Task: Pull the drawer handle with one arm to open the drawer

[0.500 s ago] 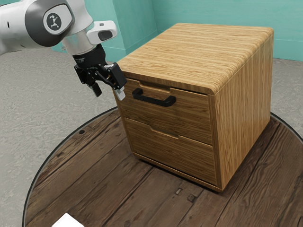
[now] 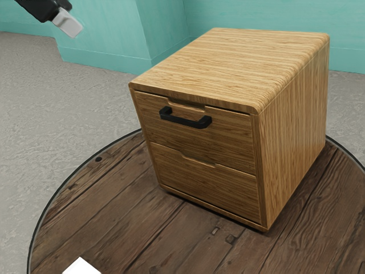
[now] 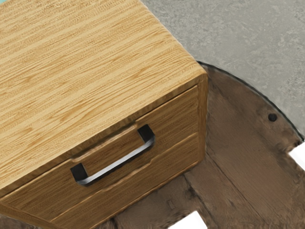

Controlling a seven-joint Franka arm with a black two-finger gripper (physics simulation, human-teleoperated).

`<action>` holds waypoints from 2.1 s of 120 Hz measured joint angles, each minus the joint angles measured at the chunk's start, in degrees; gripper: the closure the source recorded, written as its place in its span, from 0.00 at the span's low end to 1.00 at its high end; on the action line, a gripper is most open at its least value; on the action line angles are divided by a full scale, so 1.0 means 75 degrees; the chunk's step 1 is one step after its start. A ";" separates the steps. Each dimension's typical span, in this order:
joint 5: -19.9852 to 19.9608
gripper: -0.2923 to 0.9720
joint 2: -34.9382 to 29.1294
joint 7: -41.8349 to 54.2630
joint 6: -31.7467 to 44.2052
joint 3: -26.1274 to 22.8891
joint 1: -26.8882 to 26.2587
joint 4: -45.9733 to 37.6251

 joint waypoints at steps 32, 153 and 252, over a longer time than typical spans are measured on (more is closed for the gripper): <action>0.0719 0.23 -0.0926 0.2607 0.0007 -0.0592 0.0006 -0.2250; 0.1012 0.32 -0.2706 0.6098 0.4199 -0.0276 -0.0153 -0.6955; 0.1401 0.51 -0.1285 0.5511 0.5283 -0.0067 -0.0135 -0.6445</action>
